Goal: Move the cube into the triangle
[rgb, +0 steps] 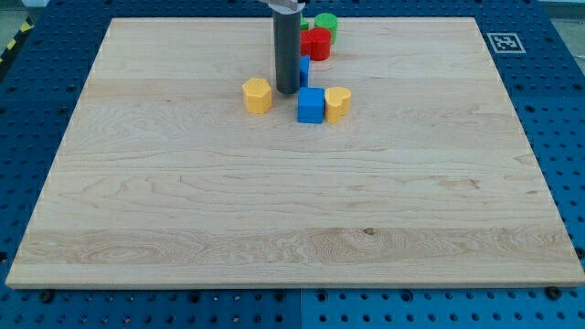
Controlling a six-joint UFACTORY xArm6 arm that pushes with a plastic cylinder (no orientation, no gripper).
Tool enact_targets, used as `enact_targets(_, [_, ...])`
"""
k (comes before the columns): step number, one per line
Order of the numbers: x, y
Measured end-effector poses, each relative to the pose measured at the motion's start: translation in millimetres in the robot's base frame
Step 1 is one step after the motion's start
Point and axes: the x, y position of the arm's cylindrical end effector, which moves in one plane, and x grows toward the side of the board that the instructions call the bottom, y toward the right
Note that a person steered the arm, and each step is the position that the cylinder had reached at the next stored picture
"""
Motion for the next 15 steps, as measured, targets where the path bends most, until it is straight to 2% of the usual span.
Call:
enact_targets(2, [-8,8])
enact_targets(4, [40,0])
enact_targets(7, [102,43])
enact_targets(10, [103,145])
enact_targets(11, [100,146])
enact_targets(15, [8,154])
